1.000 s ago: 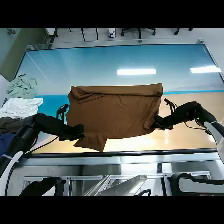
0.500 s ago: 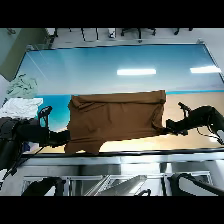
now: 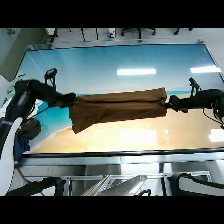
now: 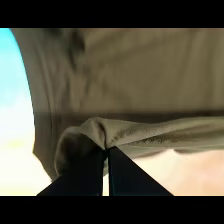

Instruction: Fold the shirts.

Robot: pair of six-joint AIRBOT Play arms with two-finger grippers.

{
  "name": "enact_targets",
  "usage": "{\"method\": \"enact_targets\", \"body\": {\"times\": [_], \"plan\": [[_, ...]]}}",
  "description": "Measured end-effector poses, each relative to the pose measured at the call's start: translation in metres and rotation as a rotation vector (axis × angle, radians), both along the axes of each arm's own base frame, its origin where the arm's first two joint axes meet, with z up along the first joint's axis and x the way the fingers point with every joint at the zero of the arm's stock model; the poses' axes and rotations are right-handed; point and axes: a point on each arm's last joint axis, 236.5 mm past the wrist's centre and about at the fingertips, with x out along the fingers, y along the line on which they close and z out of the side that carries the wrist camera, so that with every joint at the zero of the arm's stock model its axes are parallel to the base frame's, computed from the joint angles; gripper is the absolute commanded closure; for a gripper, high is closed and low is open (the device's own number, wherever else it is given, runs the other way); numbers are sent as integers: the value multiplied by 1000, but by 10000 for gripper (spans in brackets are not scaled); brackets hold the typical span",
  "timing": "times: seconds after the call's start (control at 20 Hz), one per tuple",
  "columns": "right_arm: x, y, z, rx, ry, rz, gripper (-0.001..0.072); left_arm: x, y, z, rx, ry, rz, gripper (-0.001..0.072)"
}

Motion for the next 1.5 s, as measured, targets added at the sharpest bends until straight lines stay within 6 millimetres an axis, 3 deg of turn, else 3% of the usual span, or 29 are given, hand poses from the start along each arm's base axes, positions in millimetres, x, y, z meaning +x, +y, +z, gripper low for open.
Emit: {"method": "enact_targets", "body": {"times": [0.15, 0.25, 0.5, 0.55, 0.6, 0.65, 0.7, 0.75, 0.8, 0.9, 1.1, 1.5], "plan": [[43, -6, -2, -6, -59, -36, 682, 60, -7, -5, -1, -48, -7, 693], [65, -11, -4, -11, -84, -55, 678, 84, -12, -20, 3, -43, -16, 693], [92, -13, -29, -7, -75, -69, 659, 113, -17, -79, 21, 31, -29, 693], [94, -13, -34, -6, -70, -69, 471, 115, -19, -86, 23, 41, -33, 692], [96, -14, -37, -10, -72, -67, 240, 117, -22, -93, 17, 50, -35, 610], [99, -16, -37, -16, -79, -66, 200, 119, -26, -98, 6, 58, -37, 269], [101, -17, -35, -16, -84, -64, 199, 121, -31, -99, -13, 61, -37, 3], [104, -18, -31, -18, -93, -53, 172, 123, -37, -98, -34, 56, -36, 12], [105, -20, -26, -26, -100, -39, 44, 126, -43, -94, -59, 50, -37, 12], [110, -30, -17, -64, -117, -11, 14, 131, -54, -79, -111, 36, -40, 12], [112, -39, -17, -100, -105, 32, 14, 136, -72, -36, -218, 5, -54, 12], [113, -31, -59, -36, 15, 122, 15, 113, -82, 15, -295, -32, -67, 12]]}}
